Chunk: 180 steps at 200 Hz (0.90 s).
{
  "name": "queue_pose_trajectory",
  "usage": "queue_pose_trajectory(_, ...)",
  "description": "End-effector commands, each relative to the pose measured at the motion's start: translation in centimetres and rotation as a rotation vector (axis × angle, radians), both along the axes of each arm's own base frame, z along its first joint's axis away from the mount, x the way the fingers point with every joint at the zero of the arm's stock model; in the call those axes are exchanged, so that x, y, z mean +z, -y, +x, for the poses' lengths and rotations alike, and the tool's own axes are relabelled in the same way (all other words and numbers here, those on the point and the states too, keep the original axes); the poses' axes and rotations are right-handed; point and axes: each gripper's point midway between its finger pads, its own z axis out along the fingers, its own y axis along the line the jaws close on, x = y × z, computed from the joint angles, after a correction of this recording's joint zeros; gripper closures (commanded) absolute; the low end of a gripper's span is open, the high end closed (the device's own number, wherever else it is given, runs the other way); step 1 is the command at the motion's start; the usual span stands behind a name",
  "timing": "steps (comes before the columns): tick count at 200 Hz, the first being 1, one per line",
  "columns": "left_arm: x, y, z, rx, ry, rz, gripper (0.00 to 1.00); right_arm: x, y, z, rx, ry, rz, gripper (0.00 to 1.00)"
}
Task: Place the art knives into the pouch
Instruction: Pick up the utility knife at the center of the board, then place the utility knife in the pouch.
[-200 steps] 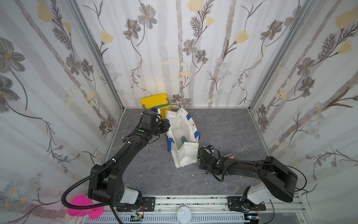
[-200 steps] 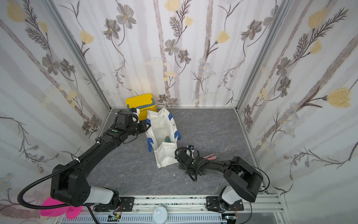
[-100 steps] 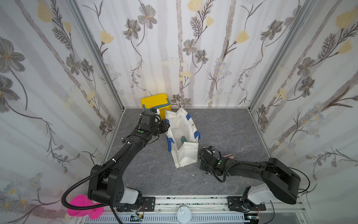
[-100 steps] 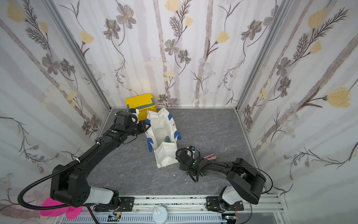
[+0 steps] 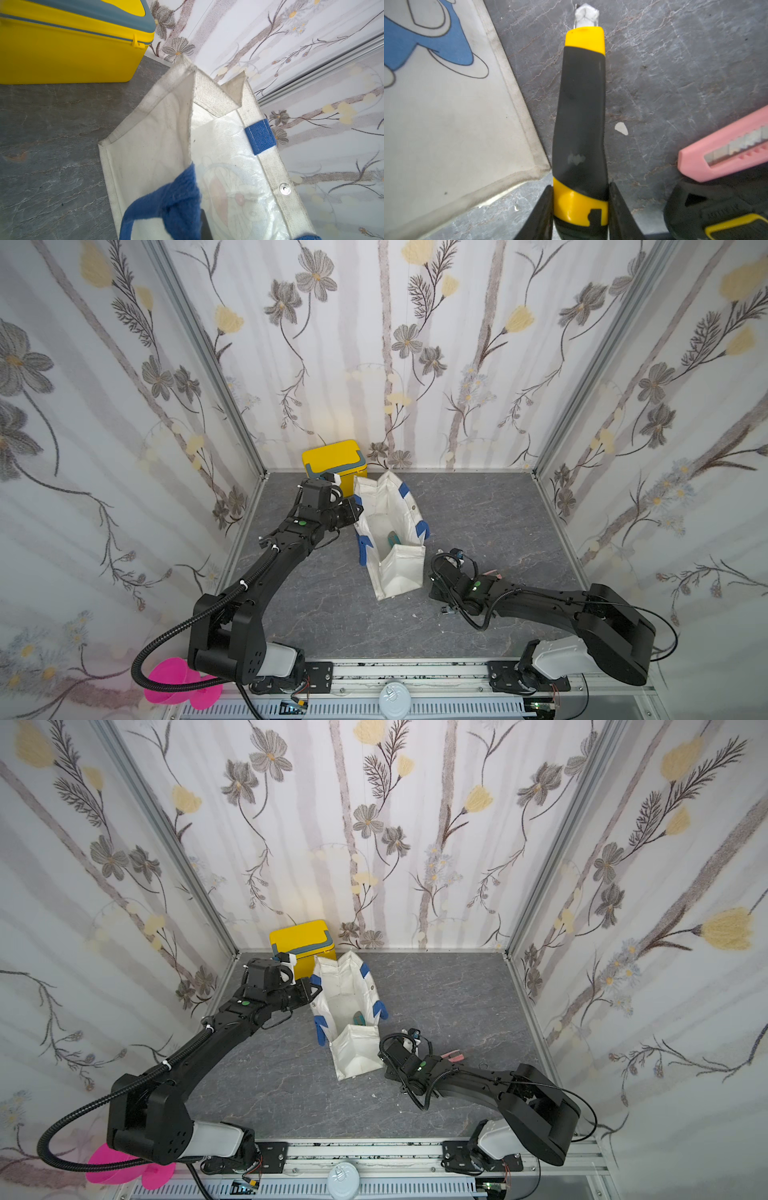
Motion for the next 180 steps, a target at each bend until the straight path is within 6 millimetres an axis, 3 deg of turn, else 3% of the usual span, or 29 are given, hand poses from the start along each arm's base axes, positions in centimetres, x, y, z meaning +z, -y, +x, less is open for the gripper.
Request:
queue_pose_trajectory(1, 1.3, 0.4, 0.3, -0.01, 0.043, -0.041, 1.0, 1.3, 0.3, 1.0, -0.061, 0.049, 0.026, 0.66)
queue_pose_trajectory(74, 1.3, 0.2, 0.2, -0.008, 0.044, -0.042, 1.0, 5.8, 1.2, 2.4, -0.114, 0.173, 0.071, 0.67)
queue_pose_trajectory(119, 1.3, 0.2, 0.3, -0.006, 0.044, -0.041, 1.0, 10.2, 1.8, 3.4, -0.108, 0.292, 0.059, 0.69)
queue_pose_trajectory(124, 1.3, 0.2, 0.3, -0.007, 0.043, -0.041, 1.0, 11.9, 1.3, 3.9, -0.108, 0.321, 0.085, 0.69)
queue_pose_trajectory(180, 1.2, 0.1, 0.3, -0.005, 0.042, -0.04, 1.0, 18.5, 0.4, 5.6, -0.075, 0.459, 0.069, 0.71)
